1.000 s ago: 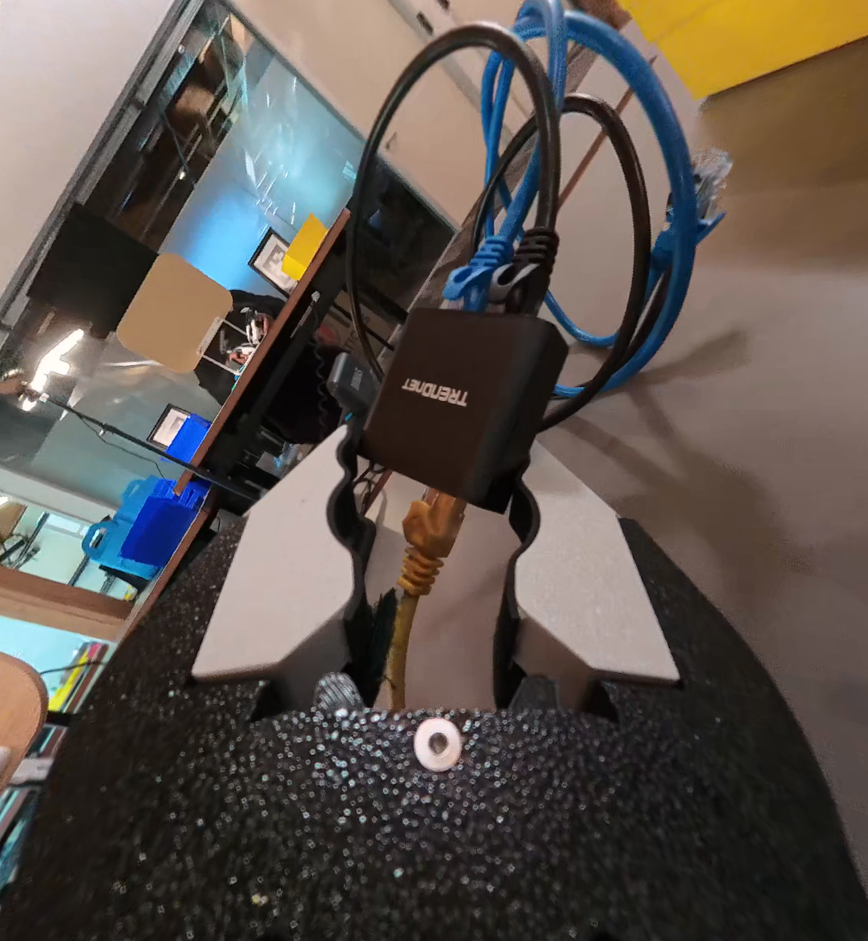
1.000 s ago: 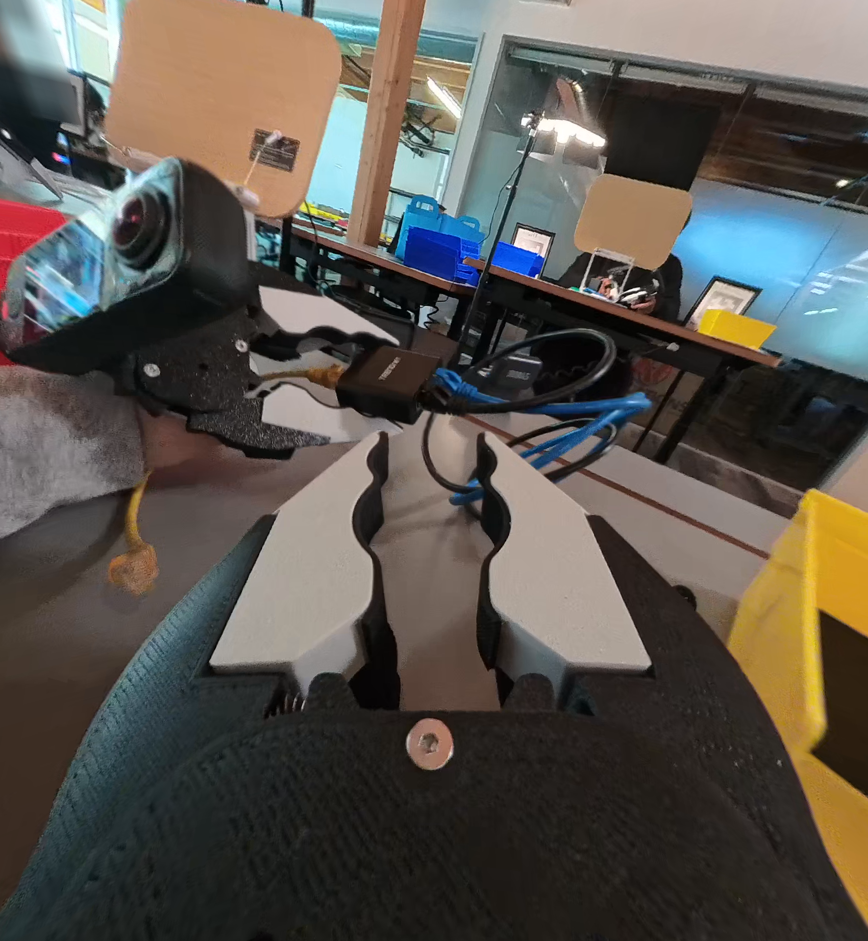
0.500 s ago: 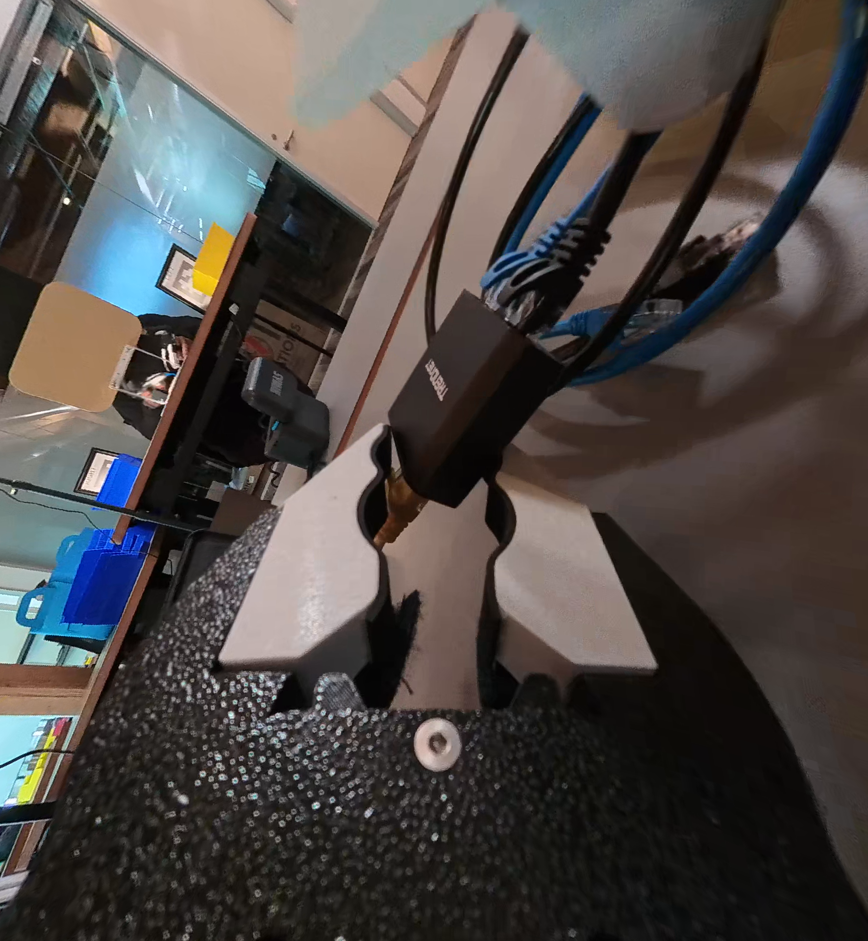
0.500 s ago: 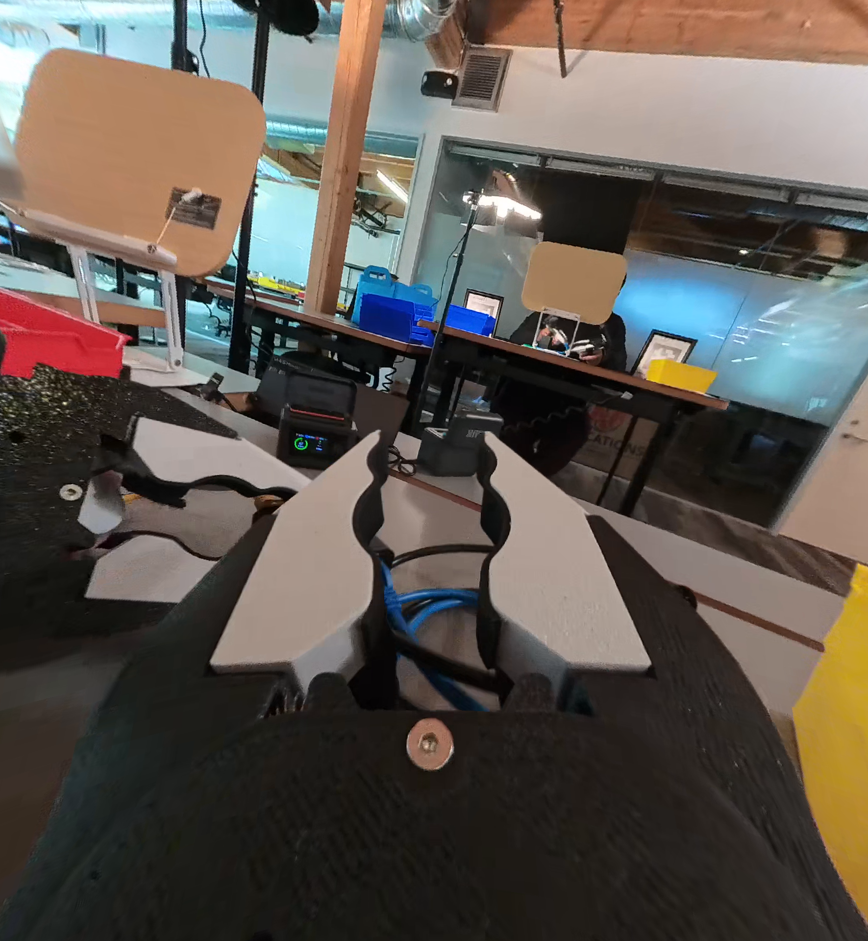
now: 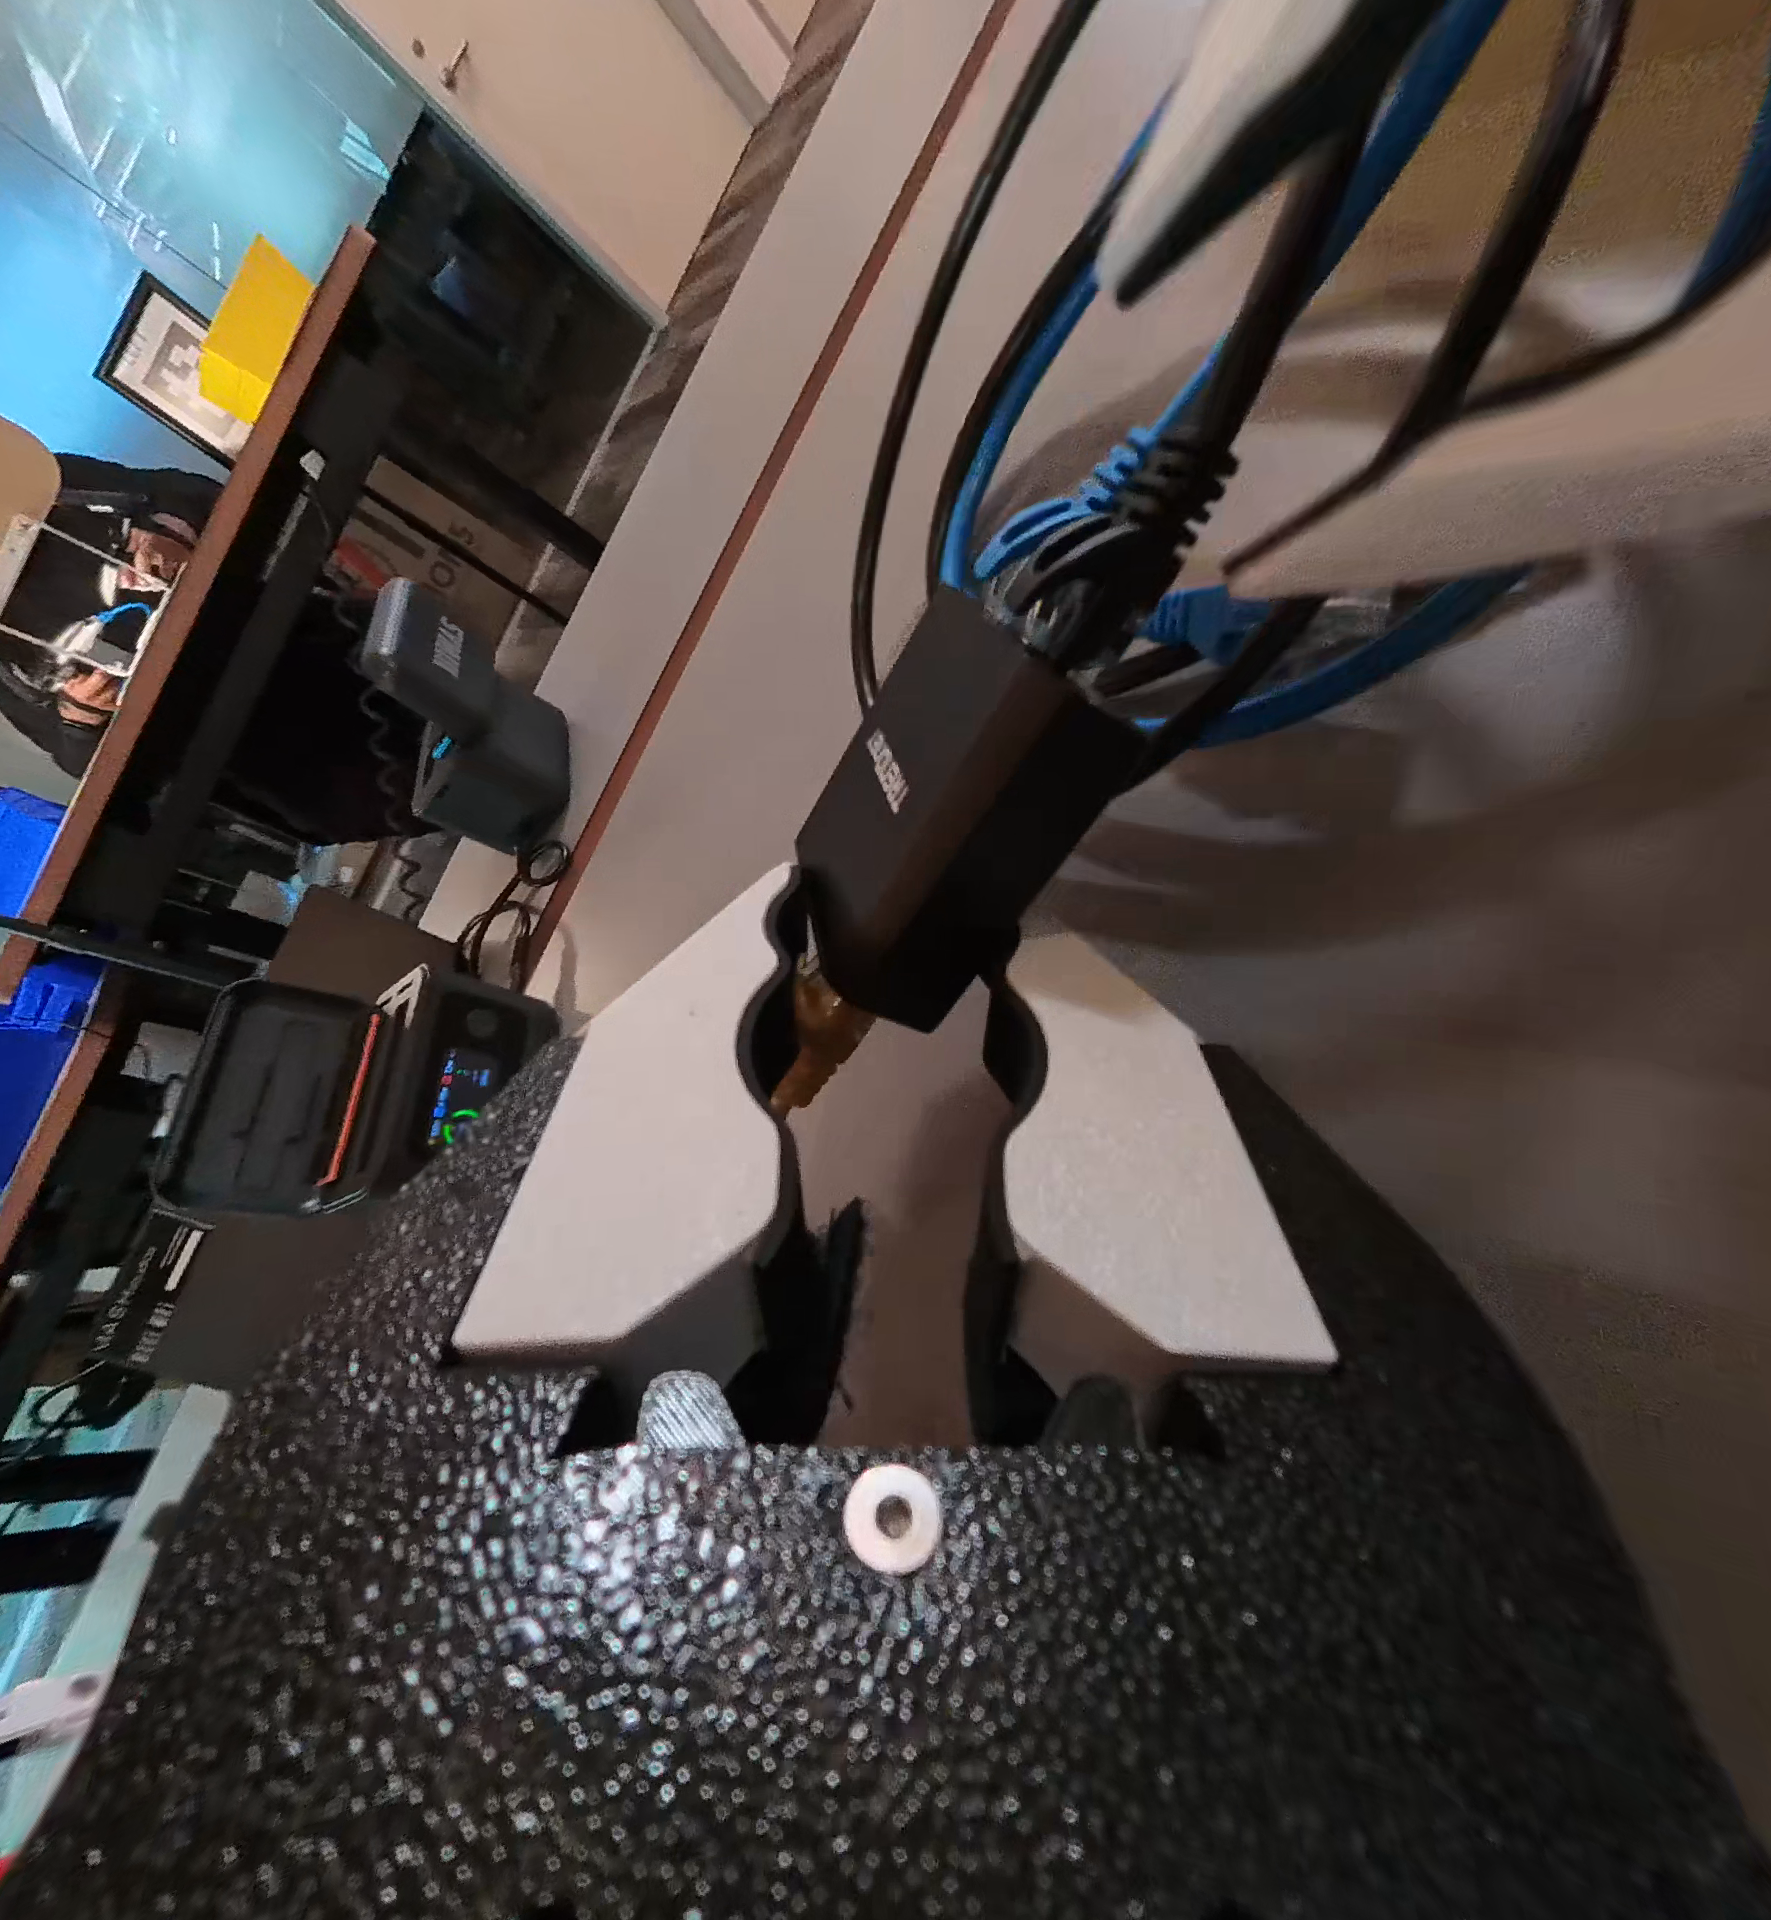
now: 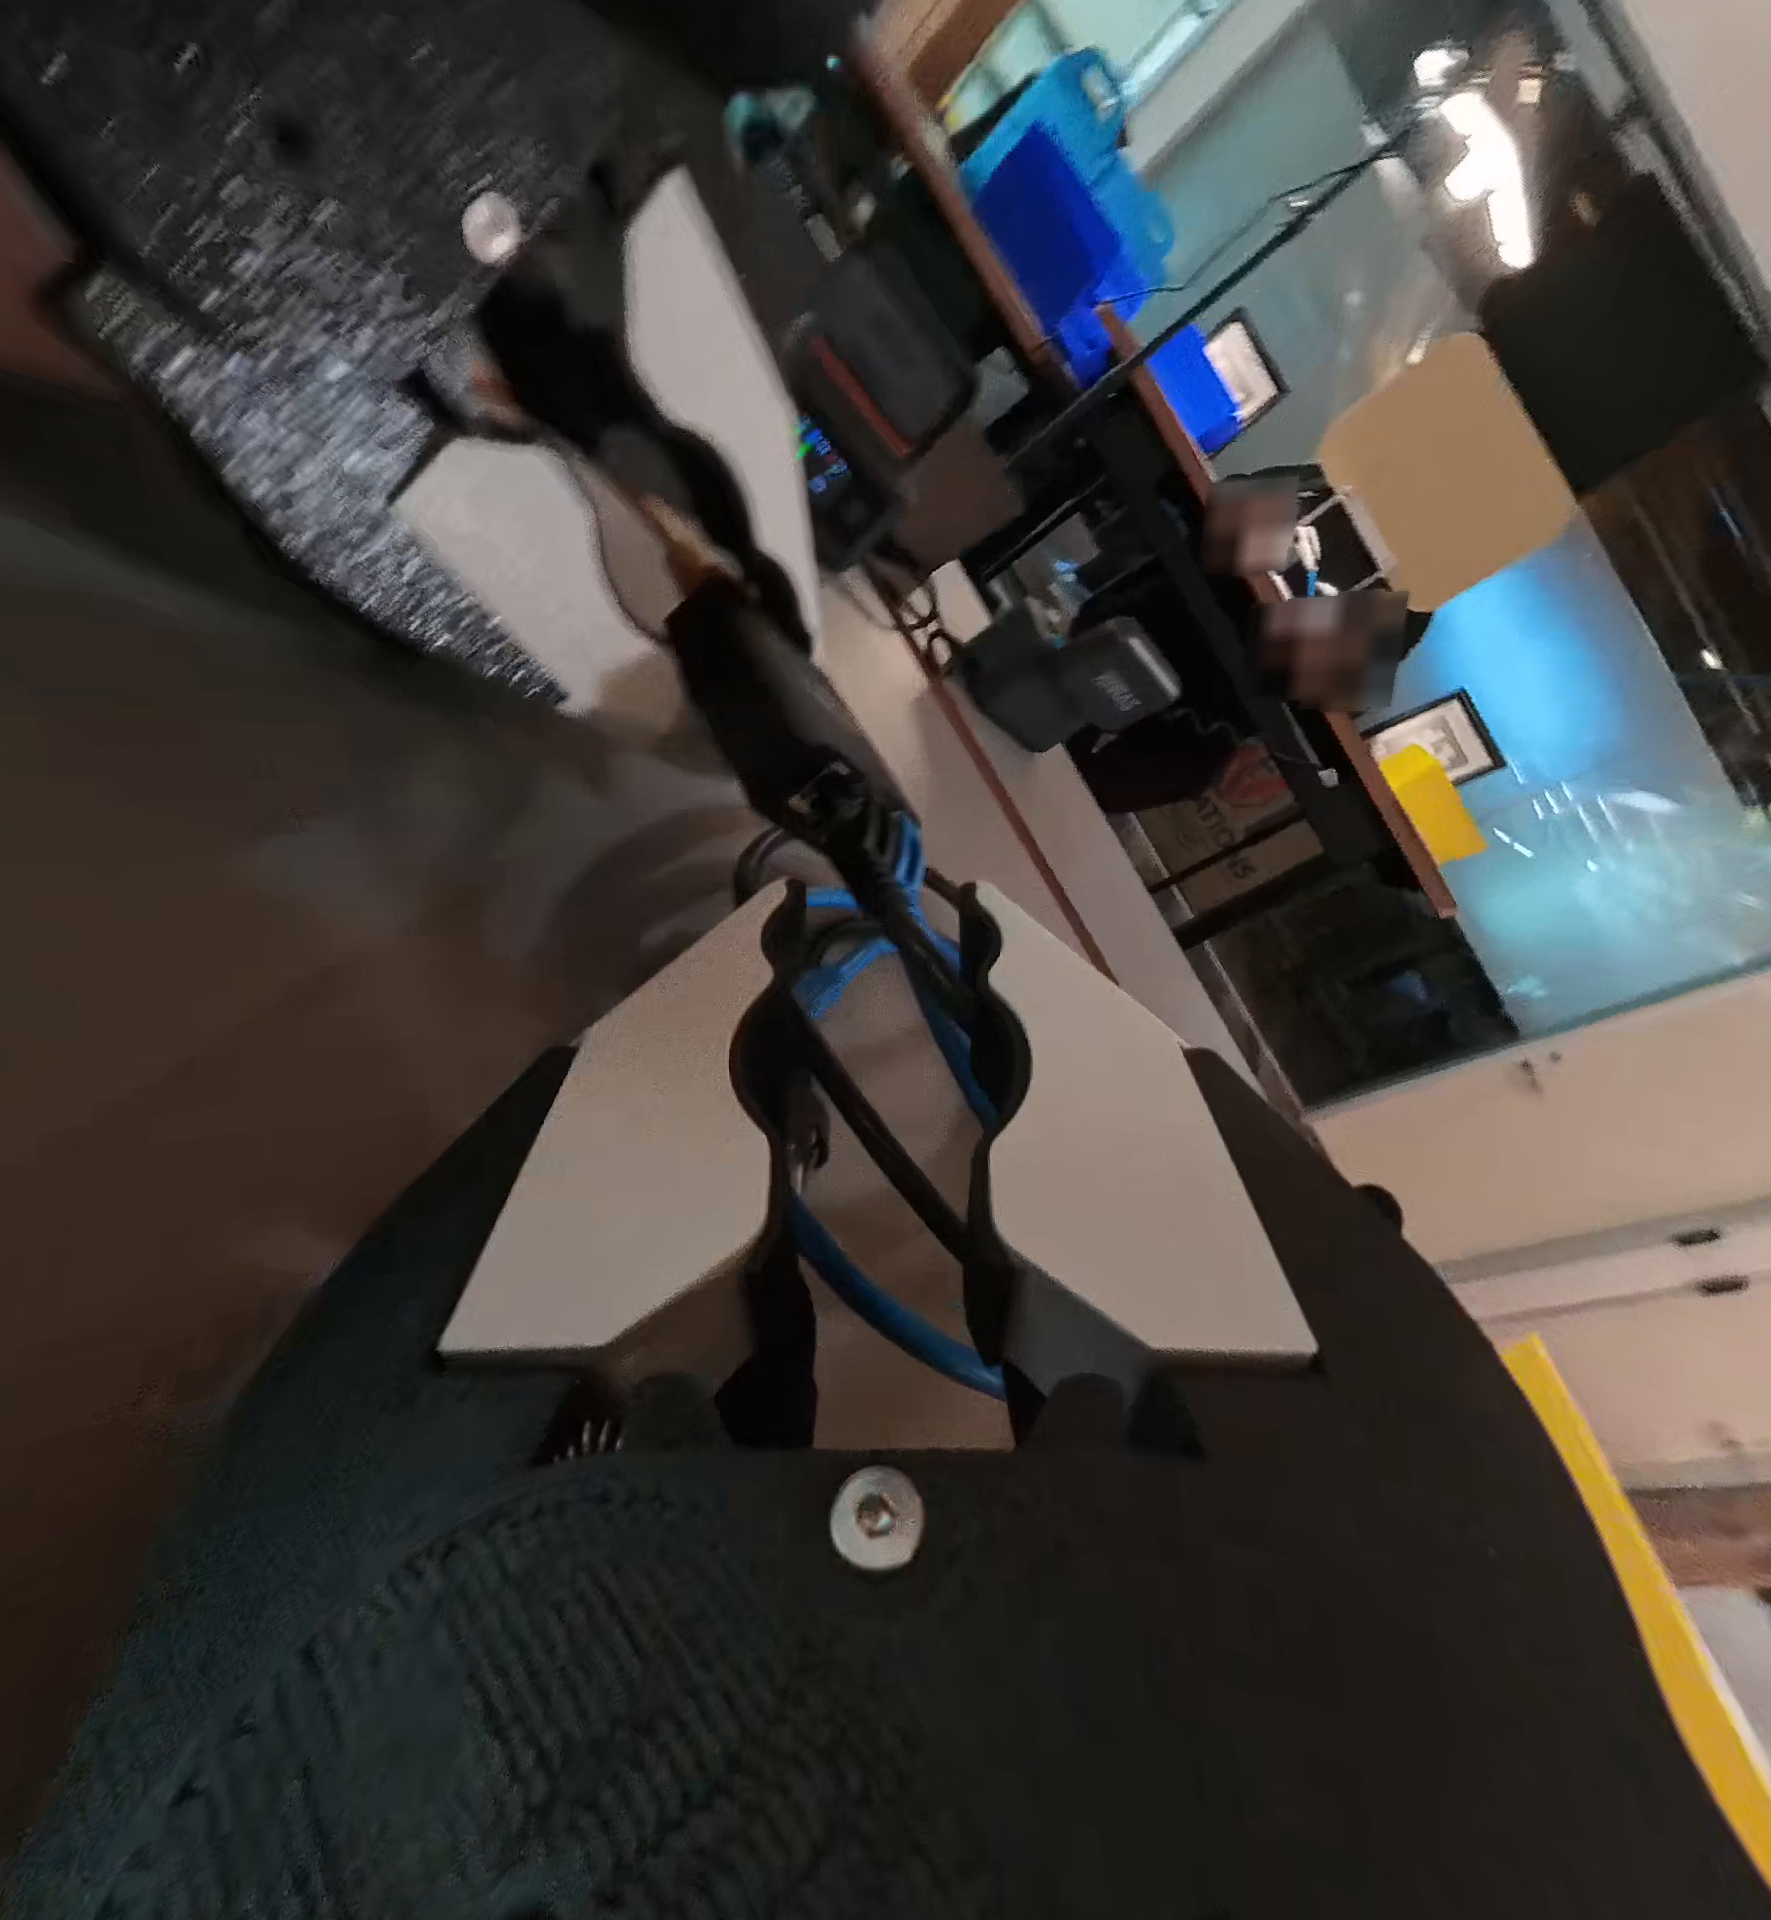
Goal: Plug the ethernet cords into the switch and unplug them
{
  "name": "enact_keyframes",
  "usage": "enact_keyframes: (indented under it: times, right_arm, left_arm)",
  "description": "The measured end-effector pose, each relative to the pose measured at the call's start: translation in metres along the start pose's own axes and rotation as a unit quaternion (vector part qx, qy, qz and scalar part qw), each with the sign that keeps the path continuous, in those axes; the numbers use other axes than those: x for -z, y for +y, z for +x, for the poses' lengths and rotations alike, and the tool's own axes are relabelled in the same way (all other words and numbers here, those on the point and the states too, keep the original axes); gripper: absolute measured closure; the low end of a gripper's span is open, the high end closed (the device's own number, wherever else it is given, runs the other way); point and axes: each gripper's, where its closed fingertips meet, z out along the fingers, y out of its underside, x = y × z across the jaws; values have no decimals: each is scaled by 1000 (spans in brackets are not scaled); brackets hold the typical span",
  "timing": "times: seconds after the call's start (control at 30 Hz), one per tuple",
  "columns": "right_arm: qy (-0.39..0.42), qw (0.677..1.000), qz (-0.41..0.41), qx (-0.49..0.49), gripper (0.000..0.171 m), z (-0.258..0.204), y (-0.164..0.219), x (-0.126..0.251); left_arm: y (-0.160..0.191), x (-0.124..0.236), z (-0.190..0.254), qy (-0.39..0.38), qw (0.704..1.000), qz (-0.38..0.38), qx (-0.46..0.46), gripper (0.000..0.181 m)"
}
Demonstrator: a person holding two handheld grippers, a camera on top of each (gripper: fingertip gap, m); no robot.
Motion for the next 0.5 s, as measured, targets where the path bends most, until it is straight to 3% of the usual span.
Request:
enact_keyframes:
  times: [0.2, 0.43, 0.5]
  right_arm:
    - [-5, 995, -22, 98, 160, -17, 3, -12]
    - [-22, 995, -11, 97, 146, -25, 3, -16]
    - [-26, 995, -6, 95, 155, -27, 3, -16]
  left_arm:
    - [5, 1, 3, -5, 998, -19, -55, 151]
    - [8, 3, 11, 18, 997, -11, -78, 150]
    - [8, 3, 11, 17, 996, -14, -82, 150]
